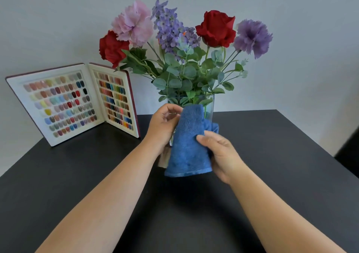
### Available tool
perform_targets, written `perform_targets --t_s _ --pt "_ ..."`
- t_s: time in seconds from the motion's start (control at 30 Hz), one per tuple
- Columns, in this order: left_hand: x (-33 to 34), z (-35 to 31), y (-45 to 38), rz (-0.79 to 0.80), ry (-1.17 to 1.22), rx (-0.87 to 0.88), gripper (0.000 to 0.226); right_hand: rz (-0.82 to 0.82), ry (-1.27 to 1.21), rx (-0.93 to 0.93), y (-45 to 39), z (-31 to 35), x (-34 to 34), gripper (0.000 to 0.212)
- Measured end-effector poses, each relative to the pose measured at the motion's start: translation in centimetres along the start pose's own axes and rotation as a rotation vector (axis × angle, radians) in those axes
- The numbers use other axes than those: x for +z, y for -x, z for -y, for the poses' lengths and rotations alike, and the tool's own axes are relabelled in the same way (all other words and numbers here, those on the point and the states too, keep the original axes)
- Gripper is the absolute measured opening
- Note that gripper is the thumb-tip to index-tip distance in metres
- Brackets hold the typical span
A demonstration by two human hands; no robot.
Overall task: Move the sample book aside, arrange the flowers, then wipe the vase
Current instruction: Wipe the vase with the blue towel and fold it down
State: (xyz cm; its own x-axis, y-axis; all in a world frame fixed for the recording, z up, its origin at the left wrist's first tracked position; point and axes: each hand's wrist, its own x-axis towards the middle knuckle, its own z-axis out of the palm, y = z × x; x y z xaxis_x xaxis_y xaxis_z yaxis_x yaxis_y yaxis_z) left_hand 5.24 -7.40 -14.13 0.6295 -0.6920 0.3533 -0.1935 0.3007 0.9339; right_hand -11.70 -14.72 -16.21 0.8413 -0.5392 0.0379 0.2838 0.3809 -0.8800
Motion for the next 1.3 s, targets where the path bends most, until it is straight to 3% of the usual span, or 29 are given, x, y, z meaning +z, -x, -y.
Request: perform_targets --t_s 0.1,0.2,0.33,0.43,0.57,0.7,0.87,1.03,1.2,1.3 --pt "-1.6 0.7 -0.3 -0.23 -0.056 0.037 0.028 -0.324 0.208 -0.239 -0.6 1.9 -1.1 0.013" --pt "-3.0 1.5 -0.9 -0.351 -0.098 0.012 0.023 -0.646 0.63 -0.492 -1.8 3.1 -1.9 0.014" --pt "-3.2 1.9 -2.1 -0.373 -0.12 -0.013 0.023 -0.763 1.187 -0.861 -4.2 1.6 -2.2 0.018" --pt "-3.2 1.7 -3.4 -0.287 -0.045 -0.033 0.052 -0.713 1.436 -0.988 -6.2 -0.4 -1.5 0.019" --pt "-3.4 1.6 -5.3 -0.11 -0.096 -0.043 0.094 -0.632 1.485 -0.945 -7.9 -2.2 -1.2 0.02" --pt "-4.0 1.2 -7.3 0.043 -0.165 -0.046 0.072 -0.558 1.455 -0.928 -8.3 -2.2 -2.0 0.019" --pt "-4.6 1.4 -8.6 0.062 -0.108 -0.084 0.037 -0.547 1.533 -1.015 -9.4 -2.1 -1.8 0.02" --pt "-4.9 1.3 -9.2 0.077 -0.06 -0.082 0.031 -0.418 1.629 -1.129 -10.5 -2.6 -1.4 0.019" --pt "-5.0 1.5 -9.6 0.103 -0.03 -0.093 0.031 -0.133 1.841 -1.183 -10.2 -3.2 -2.0 0.015" --pt "-5.1 1.4 -9.6 0.109 -0.034 -0.115 0.033 -0.139 1.957 -1.178 -9.9 -2.8 -3.8 0.023"
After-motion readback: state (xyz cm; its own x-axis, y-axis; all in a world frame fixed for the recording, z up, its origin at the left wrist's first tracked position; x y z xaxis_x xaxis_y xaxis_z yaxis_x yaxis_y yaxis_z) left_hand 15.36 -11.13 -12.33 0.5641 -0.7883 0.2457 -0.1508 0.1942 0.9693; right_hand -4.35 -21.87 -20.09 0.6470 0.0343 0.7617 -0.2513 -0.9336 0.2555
